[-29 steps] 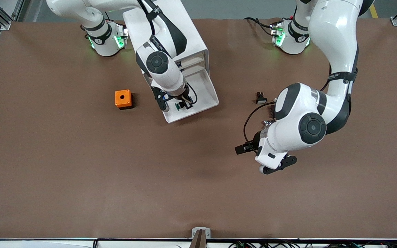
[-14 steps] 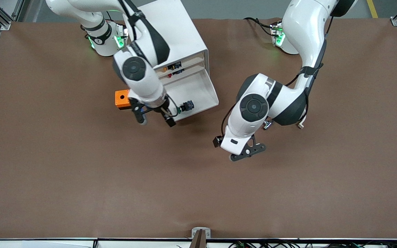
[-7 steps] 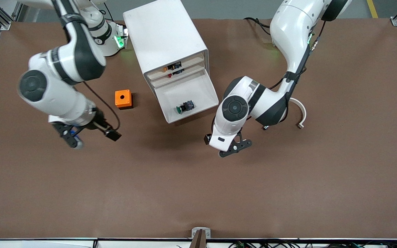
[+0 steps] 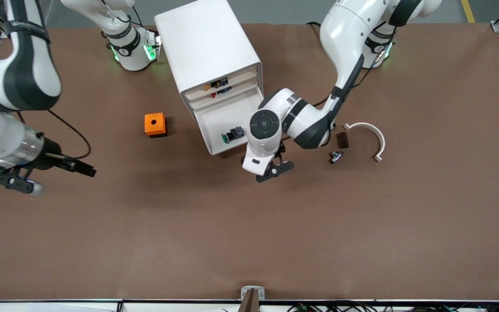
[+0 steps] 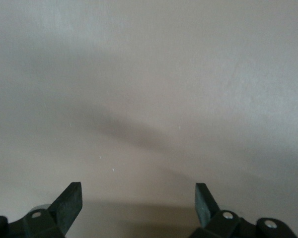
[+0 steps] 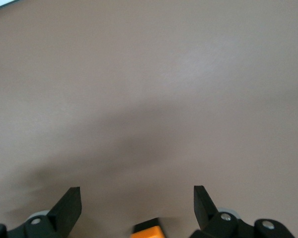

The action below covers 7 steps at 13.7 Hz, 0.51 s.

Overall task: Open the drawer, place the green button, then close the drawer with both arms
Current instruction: 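Push the drawer shut with the left gripper while the right gripper retracts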

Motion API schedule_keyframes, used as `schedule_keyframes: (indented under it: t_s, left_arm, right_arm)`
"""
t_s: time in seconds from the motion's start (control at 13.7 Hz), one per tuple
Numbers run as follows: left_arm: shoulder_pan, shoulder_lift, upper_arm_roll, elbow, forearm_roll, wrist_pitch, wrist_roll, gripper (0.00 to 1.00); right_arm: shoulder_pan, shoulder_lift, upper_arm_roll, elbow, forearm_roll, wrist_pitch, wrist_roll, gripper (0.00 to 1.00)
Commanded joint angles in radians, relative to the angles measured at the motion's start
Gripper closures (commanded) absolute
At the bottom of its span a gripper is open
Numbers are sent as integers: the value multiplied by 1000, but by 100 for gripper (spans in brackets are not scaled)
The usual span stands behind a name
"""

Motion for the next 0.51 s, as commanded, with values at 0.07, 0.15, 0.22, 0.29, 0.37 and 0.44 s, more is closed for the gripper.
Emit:
schedule_keyframes:
  t_s: [0.07, 0.15, 0.22, 0.29, 0.37, 0.44]
  left_arm:
    - [-48, 11, 4, -17, 24, 21, -48, 0]
    - [-53, 20, 4, -19, 27, 22, -48, 0]
    - [-54, 20, 4, -21, 29, 33, -48, 0]
    - [-59, 20, 4, -30, 30, 68, -48, 0]
    - [-62, 20, 4, -46, 30, 109, -48, 0]
    - [-65, 20, 4, -62, 30, 152, -48, 0]
  right_arm:
    - [-83, -62, 22, 10, -43, -18, -306, 0]
    - [-94, -80, 22, 10, -47, -20, -351, 0]
    - [-92, -109, 22, 8, -53, -38, -355, 0]
    - [-92, -128, 24, 13, -83, -79, -355, 0]
    - [-91, -146, 30, 23, -118, -113, -358, 0]
    - [-88, -163, 33, 31, -139, -136, -361, 0]
